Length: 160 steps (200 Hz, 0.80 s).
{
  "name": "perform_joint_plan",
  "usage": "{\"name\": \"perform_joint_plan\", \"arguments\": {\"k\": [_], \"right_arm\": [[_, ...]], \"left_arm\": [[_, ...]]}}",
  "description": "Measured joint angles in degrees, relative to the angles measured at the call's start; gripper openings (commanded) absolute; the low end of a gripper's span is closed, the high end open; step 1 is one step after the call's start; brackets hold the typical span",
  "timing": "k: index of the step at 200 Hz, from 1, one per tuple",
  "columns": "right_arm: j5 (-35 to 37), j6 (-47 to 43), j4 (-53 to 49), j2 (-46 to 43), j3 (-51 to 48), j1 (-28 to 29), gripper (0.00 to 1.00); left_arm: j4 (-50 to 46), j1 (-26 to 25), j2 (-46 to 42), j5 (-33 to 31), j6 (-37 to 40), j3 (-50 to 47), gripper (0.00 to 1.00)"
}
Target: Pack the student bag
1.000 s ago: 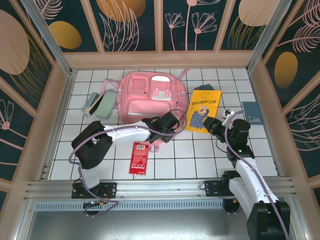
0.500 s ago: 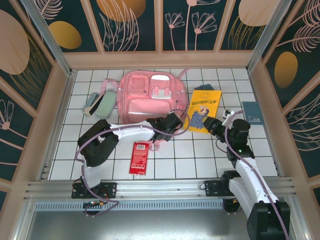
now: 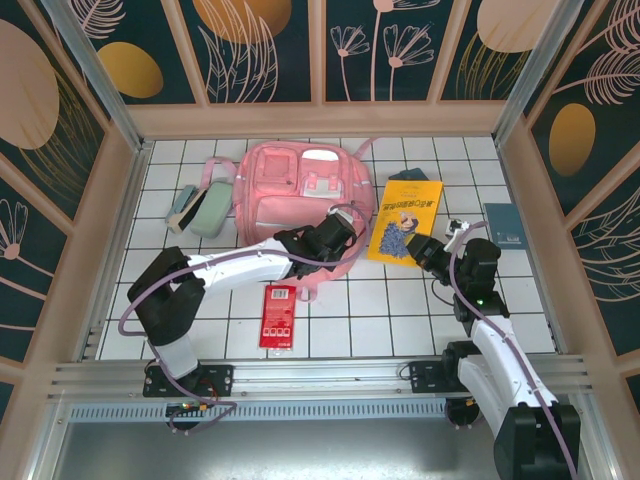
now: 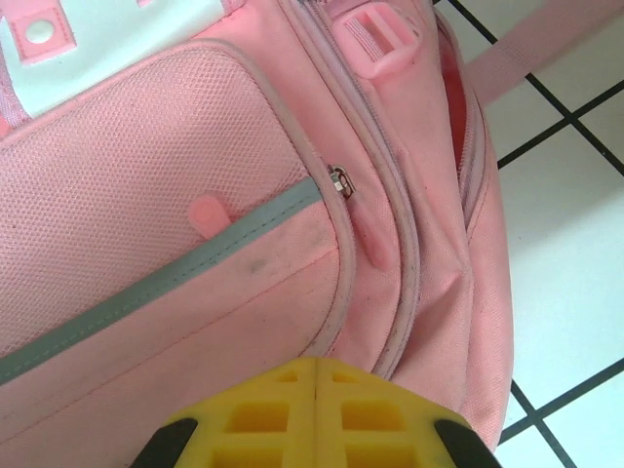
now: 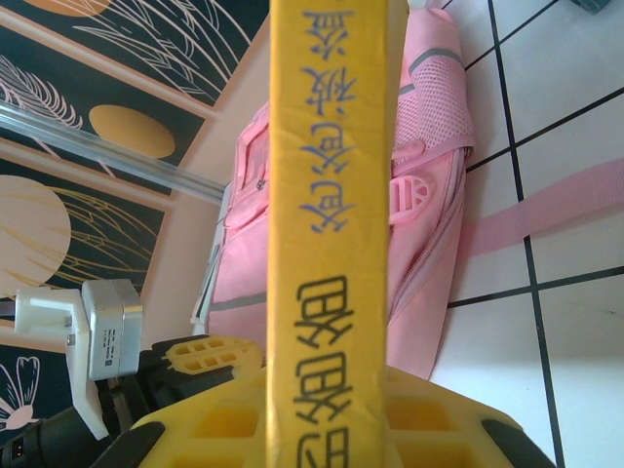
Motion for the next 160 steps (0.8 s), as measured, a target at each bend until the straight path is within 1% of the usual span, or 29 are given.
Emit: {"name": "perform_joint_plan", "arguments": {"k": [6, 9, 14, 22, 31, 69, 89, 103, 111, 137, 160], "right_arm": [[0.0, -0.02, 0.0, -0.11, 0.0, 0.0, 0.0], [0.0, -0.02, 0.0, -0.15, 0.0, 0.0, 0.0], [-0.02, -0.02, 0.0, -0.2, 0.0, 0.0, 0.0], [-0.02, -0.02, -0.02, -0.26, -0.02, 0.0, 0.0], [0.0, -0.02, -0.02, -0.35, -0.02, 0.0, 0.0], [-0.02, 0.0, 0.02, -0.48, -0.76, 0.0, 0.0], [0.0, 0.17, 0.0, -0.48, -1.2, 0.0, 0.0], [0.0, 0.17, -0.02, -0.48, -1.27, 0.0, 0.0], [0.0, 0.17, -0.02, -0.5, -1.27, 0.0, 0.0], [0.0, 0.17, -0.02, -0.68, -1.27, 0.0, 0.0], [0.0, 0.17, -0.02, -0.72, -1.27, 0.0, 0.0]], "left_arm": [[-0.02, 0.0, 0.0, 0.04, -0.02, 0.0, 0.0], [-0.04, 0.0, 0.0, 0.11, 0.0, 0.0, 0.02], [-0.09, 0.0, 0.02, 0.2, 0.0, 0.0, 0.07], [-0.13, 0.0, 0.02, 0.85, 0.22, 0.0, 0.19], [-0.15, 0.0, 0.02, 2.21, 0.72, 0.0, 0.29], [-0.11, 0.0, 0.28, 7.78, 1.88, -1.4, 0.43], [-0.04, 0.0, 1.44, 9.75, 2.14, -1.44, 0.44], [-0.07, 0.0, 2.75, 10.47, 2.47, -1.36, 0.49], [-0.07, 0.0, 3.63, 10.6, 2.62, -1.14, 0.5], [-0.31, -0.07, 6.95, 9.68, 2.56, 0.42, 0.52], [-0.87, -0.28, 8.48, 7.82, 2.54, 2.12, 0.51]]}}
